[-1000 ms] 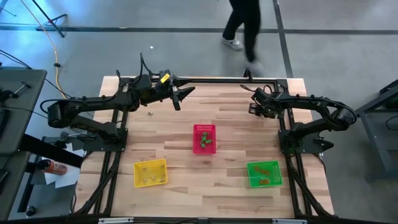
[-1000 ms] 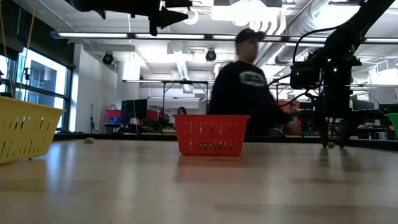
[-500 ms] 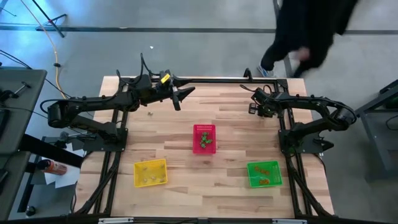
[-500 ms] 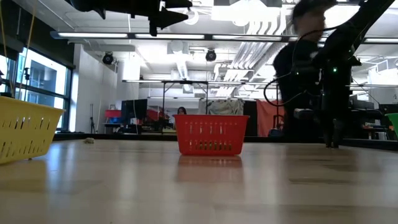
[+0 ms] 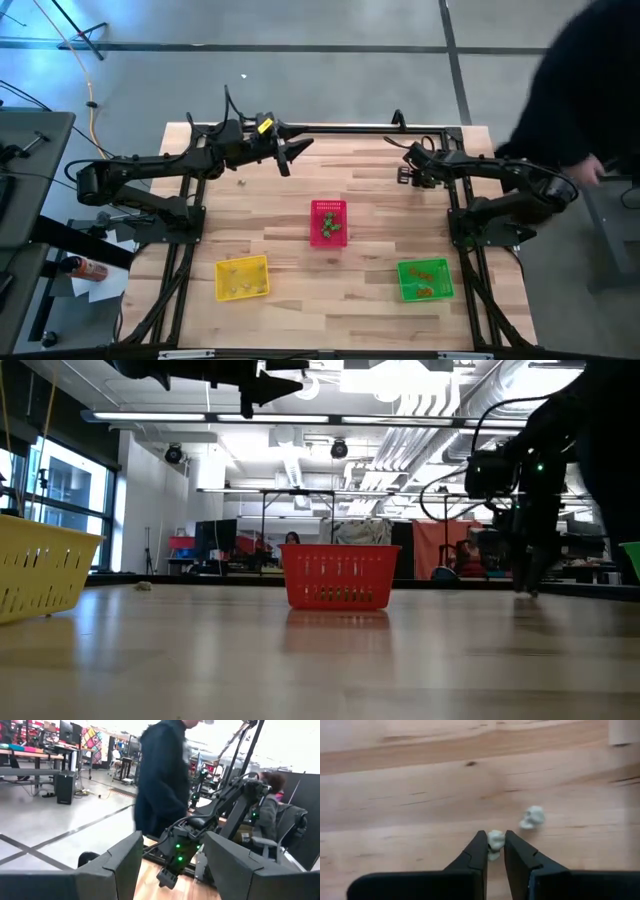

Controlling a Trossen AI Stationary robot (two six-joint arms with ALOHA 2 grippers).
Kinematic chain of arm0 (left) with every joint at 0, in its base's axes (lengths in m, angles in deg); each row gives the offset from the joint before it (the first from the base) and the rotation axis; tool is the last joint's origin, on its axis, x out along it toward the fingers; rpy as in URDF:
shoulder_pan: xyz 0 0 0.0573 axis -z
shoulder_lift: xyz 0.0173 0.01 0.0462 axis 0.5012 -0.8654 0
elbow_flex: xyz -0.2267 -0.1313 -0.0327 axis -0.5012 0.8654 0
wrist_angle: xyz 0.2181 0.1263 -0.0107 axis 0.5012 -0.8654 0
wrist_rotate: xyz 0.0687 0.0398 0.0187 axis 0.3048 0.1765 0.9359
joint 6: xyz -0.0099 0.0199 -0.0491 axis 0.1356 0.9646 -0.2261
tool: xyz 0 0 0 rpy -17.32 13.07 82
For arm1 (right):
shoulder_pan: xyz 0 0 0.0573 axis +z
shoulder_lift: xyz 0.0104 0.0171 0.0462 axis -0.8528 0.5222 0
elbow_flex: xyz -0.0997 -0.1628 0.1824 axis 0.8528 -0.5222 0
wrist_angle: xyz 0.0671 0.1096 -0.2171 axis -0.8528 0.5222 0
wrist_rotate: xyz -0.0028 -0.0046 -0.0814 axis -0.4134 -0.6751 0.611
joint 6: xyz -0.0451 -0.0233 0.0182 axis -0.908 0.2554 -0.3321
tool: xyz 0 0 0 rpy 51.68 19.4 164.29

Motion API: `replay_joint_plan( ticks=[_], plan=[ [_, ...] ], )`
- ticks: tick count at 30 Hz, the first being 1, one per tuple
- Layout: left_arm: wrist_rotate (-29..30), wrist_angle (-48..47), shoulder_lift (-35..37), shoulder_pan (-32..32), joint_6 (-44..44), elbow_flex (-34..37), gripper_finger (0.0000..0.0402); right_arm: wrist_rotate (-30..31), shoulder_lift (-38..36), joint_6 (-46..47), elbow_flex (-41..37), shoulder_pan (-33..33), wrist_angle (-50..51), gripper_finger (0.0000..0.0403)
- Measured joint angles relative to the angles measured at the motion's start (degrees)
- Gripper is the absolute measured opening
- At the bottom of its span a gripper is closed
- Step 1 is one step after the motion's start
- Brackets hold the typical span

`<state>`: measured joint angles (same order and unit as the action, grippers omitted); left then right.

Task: Sort Halloween decoration
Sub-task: Put the white skull toy into the yellow bin

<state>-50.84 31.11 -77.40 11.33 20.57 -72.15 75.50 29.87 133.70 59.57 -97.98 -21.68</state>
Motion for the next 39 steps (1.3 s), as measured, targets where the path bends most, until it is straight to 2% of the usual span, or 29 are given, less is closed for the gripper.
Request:
replay_joint_plan(
  ticks=[6, 9, 16, 21, 26, 30, 34, 39],
  plan=[
    [-0.02, 0.59, 0.0, 0.0, -0.04, -0.01, 0.02, 0.03, -4.59, 0.01, 0.02, 1.8, -2.59, 0.0033],
    [-0.01, 0.62, 0.0, 0.01, -0.07, -0.01, 0.02, -0.02, -7.55, -0.7, 0.02, 2.97, -7.06, 0.0033],
    [-0.02, 0.64, 0.0, 0.0, -0.57, -0.01, 0.02, -3.46, -12.93, -1.53, 0.13, 5.0, -28.35, 0.0033],
    [-0.02, 0.63, 0.0, 0.02, -0.59, -0.01, 0.02, -8.63, -13.15, -1.51, 0.22, 7.07, -47.05, 0.0032],
    [-0.02, 0.62, 0.0, 0.02, -0.57, -0.01, 0.02, -10.8, -13.15, -2.1, 0.23, 10.73, -58.39, 0.0032],
    [-0.02, 0.59, 0.0, 0.01, -0.57, -0.01, 0.02, -12.38, -13.15, -5.63, 2.76, 15.07, -60.08, 0.0032],
    [-0.04, 0.13, 0.0, 0.02, -0.29, -0.01, 0.02, -12.5, -12.73, -14.8, 6.73, 19.83, -59.81, 0.0032],
    [-0.07, 0.07, 0.0, 0.02, 1.01, -0.01, 0.02, -12.28, -12.55, -20.4, 9.25, 22.02, -57.32, 0.0032]
  ],
)
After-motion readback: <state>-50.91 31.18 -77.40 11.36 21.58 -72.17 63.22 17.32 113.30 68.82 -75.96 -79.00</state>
